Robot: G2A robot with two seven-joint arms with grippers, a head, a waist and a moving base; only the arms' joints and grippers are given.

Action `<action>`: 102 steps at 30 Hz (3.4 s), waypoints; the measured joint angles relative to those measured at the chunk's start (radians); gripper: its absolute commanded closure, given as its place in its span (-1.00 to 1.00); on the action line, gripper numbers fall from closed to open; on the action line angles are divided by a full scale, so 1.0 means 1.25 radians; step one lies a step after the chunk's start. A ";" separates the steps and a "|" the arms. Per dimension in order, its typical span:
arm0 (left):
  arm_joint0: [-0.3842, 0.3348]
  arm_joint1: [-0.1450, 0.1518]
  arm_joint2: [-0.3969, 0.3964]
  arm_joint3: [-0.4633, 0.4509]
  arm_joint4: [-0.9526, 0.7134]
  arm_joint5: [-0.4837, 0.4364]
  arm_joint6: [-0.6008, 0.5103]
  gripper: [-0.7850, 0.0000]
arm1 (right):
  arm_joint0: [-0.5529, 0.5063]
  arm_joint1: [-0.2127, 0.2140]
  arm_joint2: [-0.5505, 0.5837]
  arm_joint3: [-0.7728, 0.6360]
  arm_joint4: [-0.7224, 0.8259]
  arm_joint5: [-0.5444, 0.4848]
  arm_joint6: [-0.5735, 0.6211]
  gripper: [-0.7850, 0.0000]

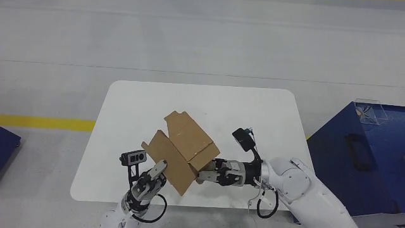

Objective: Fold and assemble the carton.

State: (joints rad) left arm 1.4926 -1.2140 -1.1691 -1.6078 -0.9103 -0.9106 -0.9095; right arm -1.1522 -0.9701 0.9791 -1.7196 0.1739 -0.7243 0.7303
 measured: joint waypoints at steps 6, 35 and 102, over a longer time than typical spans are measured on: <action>-0.003 -0.001 0.005 0.006 0.000 0.002 -0.002 1.00 | 0.003 -0.003 -0.003 -0.006 0.041 -0.023 0.015 0.36; -0.058 0.010 -0.166 0.159 -0.074 0.121 0.141 -1.00 | -0.027 0.031 0.145 -0.053 0.014 0.250 0.175 1.00; -0.021 0.068 -0.237 -0.162 0.804 0.252 -0.038 -1.00 | -0.040 0.067 0.181 -0.138 -0.058 0.293 0.327 1.00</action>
State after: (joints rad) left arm 1.4668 -1.1291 -1.4656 -1.8106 0.0943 -0.5961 -0.9570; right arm -1.2018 -0.8867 1.2057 -1.8922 0.1012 -0.3578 1.1386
